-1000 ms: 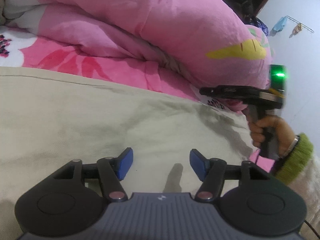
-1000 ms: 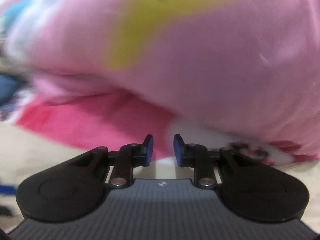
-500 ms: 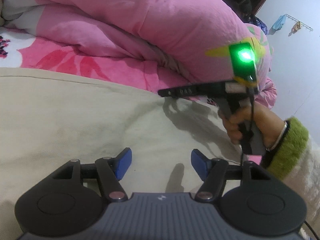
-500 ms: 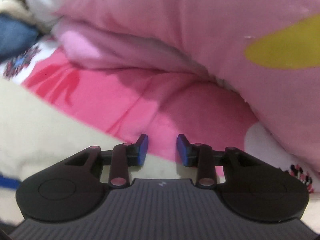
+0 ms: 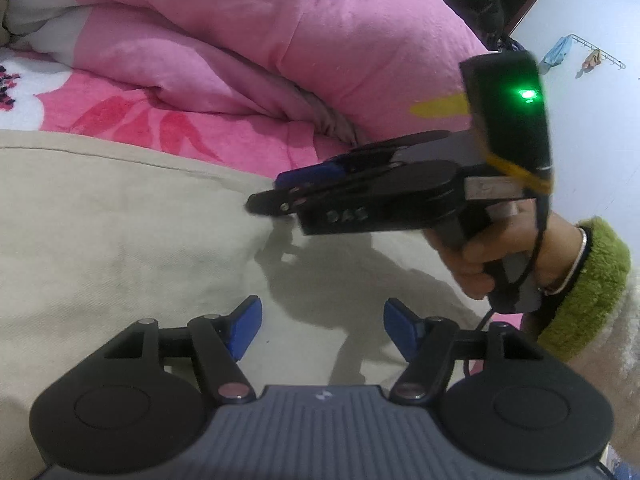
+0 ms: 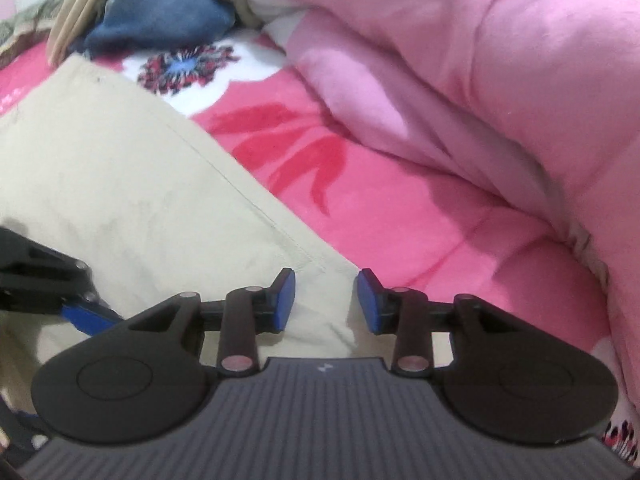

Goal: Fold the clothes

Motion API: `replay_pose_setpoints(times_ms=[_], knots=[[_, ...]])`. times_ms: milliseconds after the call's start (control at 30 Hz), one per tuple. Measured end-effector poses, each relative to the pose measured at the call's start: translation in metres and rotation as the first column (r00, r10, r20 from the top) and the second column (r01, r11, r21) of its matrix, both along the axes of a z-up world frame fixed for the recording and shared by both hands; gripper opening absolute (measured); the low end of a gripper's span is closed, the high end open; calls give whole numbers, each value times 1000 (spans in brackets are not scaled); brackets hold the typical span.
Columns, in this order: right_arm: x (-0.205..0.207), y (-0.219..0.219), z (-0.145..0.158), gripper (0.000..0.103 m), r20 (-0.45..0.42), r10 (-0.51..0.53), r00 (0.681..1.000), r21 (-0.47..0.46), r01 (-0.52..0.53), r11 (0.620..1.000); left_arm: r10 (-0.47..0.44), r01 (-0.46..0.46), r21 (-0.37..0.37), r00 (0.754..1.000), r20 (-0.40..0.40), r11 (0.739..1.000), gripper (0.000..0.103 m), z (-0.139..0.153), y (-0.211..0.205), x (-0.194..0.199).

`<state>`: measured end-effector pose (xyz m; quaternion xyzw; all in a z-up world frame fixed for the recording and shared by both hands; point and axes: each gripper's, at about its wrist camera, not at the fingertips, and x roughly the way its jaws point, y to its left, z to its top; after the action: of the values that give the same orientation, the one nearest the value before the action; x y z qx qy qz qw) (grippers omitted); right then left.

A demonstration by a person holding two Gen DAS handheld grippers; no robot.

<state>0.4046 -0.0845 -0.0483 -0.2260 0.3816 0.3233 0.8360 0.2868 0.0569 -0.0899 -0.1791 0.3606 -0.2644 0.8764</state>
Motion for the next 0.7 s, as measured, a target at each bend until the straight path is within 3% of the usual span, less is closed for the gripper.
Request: replay_pose_setpoints(times_ms=[33,100,167,367,500,567,633,700], knots=[[0,0,0,33,3,8,1000,-7,-8,1000,0,0,0,1000,0,1000,69,0,0,0],[-3,3,1,14,18,26,999,-30,-26,999,1,-1,-2,1000,0,1000,69,0,1,0],[-8,12,-1,3,63,52,997,-77,-48,996,2,-2,-5,1000,-1,1000,69,1,1,1],[-3,27,-11,0,122,48,991,-115,-34,993,4,-4,-9,1000,-2,1000,69,0,3,2],[12,30,-19,0,206,-7,978,-161,41,986,5,-5,-18,1000,-3,1000,69,0,4,2],[17,22,-5,0,188,-69,980,-98,89,991,5,-5,-24,1000,-5,1000,69,-1,5,2],[17,4,15,1,138,-150,979,23,149,989,5,-6,-25,1000,-6,1000,69,-1,5,2],[14,-11,24,3,2,-182,983,128,181,975,6,-6,-24,1000,-5,1000,69,-1,5,1]])
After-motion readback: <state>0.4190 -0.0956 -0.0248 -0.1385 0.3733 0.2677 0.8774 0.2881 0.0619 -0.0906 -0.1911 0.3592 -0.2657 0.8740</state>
